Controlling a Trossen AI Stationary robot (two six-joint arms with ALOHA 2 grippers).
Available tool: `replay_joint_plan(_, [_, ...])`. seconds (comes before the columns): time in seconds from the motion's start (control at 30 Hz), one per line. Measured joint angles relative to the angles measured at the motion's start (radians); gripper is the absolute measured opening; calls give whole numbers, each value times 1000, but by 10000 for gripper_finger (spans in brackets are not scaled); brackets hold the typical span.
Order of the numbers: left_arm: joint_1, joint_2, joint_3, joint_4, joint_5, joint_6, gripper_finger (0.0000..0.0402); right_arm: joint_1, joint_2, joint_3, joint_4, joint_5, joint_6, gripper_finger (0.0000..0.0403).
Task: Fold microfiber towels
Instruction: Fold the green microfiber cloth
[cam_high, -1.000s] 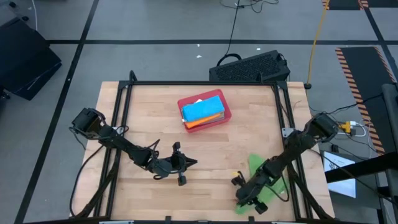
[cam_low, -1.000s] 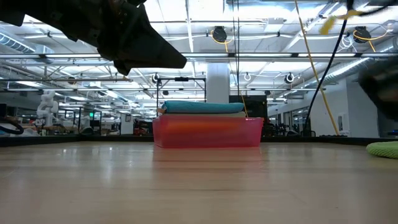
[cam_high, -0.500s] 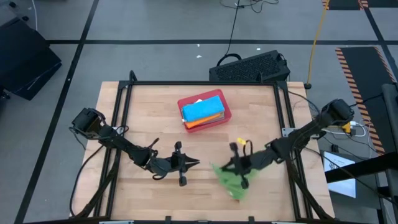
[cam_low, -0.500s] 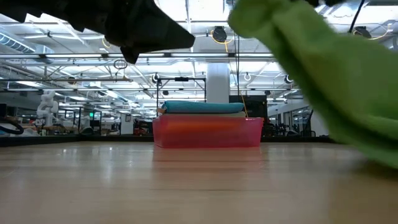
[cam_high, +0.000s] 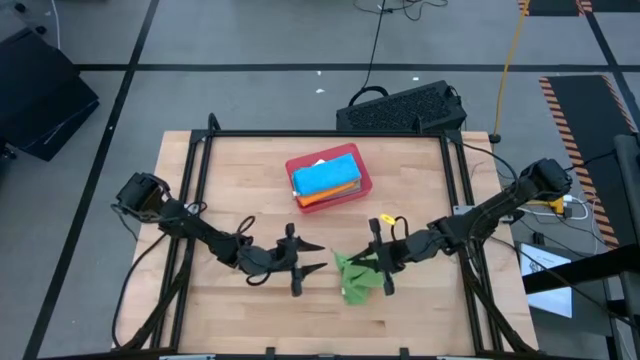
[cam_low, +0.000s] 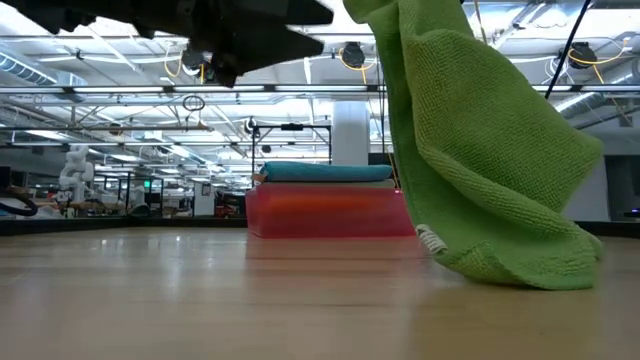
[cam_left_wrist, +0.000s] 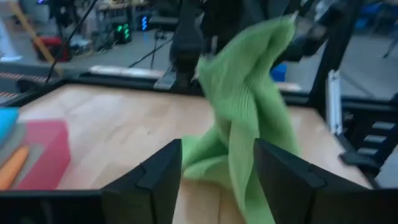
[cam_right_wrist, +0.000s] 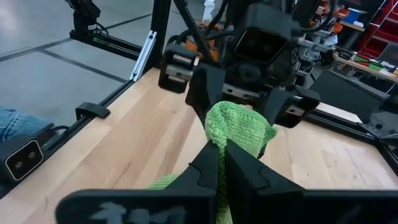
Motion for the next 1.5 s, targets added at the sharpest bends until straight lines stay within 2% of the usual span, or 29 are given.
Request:
replay_joint_plan(0.2, [43,12,0,112,68,40,207,-2,0,-46,93,0,0,4])
replay_joint_plan(0.4, [90,23,0,130,188,-11,187,-2,0,-111,217,0,0,4])
replay_joint_plan(0.5, [104,72,0,169,203,-31,178,-2,0,-132,266,1,0,4])
replay_joint_plan(0.63, [118,161,44,257,255,6,175,-11,0,-140,275,1,1,4])
replay_joint_plan(0.87, [134,240,156,264,315,80,166,-17,0,-141,242,2,-2,4])
replay_joint_plan(1.17, [127,217,163,181,326,93,70,-17,-15,-141,187,6,-20,4])
replay_joint_plan(1.5, [86,80,163,-105,291,75,5,-16,-117,-140,69,56,-19,4])
